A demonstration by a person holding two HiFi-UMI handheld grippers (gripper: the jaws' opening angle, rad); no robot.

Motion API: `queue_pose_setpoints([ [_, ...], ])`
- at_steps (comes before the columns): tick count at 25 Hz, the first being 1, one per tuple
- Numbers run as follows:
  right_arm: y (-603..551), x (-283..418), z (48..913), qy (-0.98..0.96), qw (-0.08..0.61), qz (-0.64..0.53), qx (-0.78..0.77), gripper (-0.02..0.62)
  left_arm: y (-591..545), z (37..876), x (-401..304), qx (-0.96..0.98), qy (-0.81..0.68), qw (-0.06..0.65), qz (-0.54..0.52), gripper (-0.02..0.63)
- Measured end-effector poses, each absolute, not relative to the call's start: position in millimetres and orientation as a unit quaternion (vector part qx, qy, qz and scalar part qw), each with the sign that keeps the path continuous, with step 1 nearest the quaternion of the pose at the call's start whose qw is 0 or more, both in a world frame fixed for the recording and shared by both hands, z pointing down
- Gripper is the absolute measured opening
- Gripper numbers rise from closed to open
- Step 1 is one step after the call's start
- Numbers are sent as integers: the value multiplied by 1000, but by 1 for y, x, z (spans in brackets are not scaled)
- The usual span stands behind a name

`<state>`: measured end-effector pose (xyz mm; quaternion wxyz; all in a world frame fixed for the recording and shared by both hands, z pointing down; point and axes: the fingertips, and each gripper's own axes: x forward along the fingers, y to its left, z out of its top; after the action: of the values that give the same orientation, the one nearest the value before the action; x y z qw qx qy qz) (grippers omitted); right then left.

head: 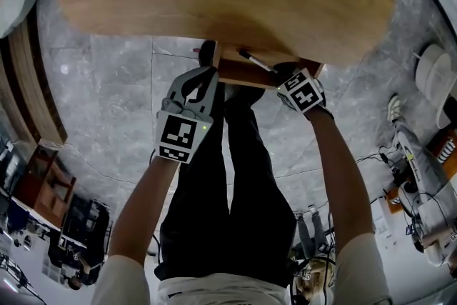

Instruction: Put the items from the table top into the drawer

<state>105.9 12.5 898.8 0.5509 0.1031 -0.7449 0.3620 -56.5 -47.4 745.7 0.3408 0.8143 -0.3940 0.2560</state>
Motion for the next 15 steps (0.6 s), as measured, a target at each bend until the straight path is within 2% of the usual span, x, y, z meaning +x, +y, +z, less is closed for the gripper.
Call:
queue_pose_setpoints([
  [4, 9, 111, 895, -746, 545, 363, 120, 140, -49, 743, -55, 815, -394, 340, 255, 21],
  [15, -6, 91, 842, -794, 456, 363, 172, 130, -48, 728, -59, 817, -391, 336, 258, 21],
])
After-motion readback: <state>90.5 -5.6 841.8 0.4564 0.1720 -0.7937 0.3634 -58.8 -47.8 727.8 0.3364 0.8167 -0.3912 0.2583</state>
